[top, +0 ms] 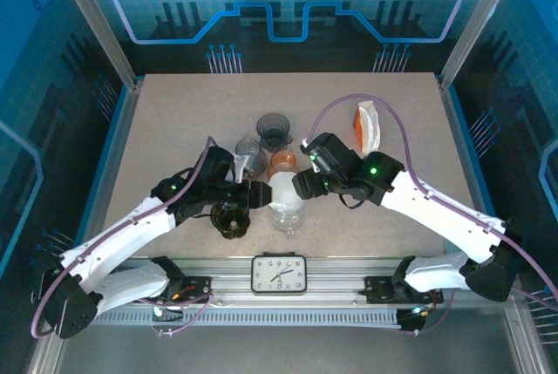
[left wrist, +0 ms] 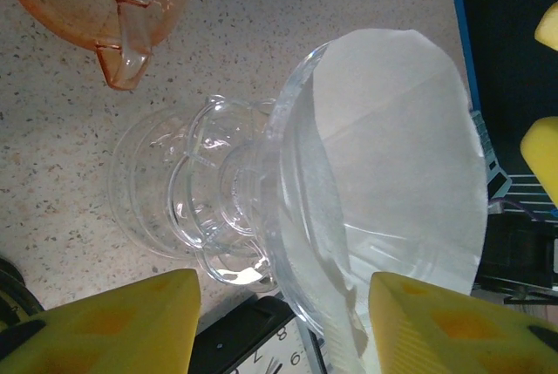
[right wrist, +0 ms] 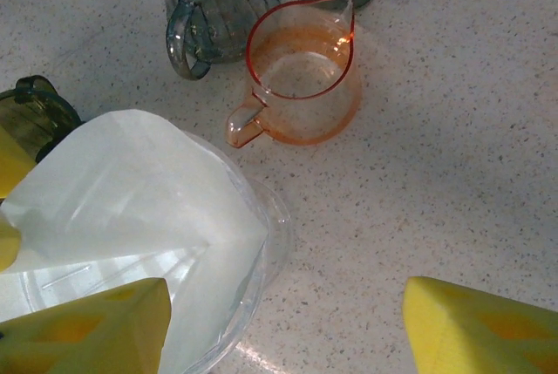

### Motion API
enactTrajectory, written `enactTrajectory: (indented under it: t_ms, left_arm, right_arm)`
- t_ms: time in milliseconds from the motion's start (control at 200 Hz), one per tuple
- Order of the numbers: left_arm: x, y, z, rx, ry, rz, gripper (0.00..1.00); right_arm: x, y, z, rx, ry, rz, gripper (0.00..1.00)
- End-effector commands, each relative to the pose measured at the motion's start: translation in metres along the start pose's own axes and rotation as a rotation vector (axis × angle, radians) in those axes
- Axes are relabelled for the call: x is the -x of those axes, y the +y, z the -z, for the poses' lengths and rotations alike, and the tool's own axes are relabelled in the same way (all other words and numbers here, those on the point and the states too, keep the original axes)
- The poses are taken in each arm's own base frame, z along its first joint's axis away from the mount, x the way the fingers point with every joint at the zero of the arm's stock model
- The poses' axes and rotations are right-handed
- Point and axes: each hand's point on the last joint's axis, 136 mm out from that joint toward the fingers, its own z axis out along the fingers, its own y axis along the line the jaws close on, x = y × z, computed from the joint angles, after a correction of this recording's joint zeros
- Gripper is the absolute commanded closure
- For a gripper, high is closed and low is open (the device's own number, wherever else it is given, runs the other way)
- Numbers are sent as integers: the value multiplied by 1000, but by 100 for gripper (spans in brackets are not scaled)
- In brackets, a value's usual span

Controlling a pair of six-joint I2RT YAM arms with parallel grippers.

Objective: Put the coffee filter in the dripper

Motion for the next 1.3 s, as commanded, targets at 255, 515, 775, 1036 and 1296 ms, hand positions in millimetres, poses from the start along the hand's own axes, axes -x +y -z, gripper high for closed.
enactTrajectory:
  t_ms: [255, 515, 775, 1036, 1296]
  left_arm:
    - [21, -1, 28, 5, -130, 19, 37]
    - [79, 58, 39, 79, -293, 222, 38]
    - [129, 124, 10, 358, -349, 272, 58]
    - [168, 156, -13, 450, -382, 309, 46]
    - [169, 176, -31, 563, -289, 283, 49]
  right_arm:
    - [14, -23, 22, -25, -118, -71, 28]
    - [-3, -44, 18, -53, -118, -134, 28]
    - [-20, -54, 16, -59, -109, -162, 28]
    - [-41, -70, 20, -80, -104, -196, 28]
    - [-66, -84, 17, -83, -82, -254, 28]
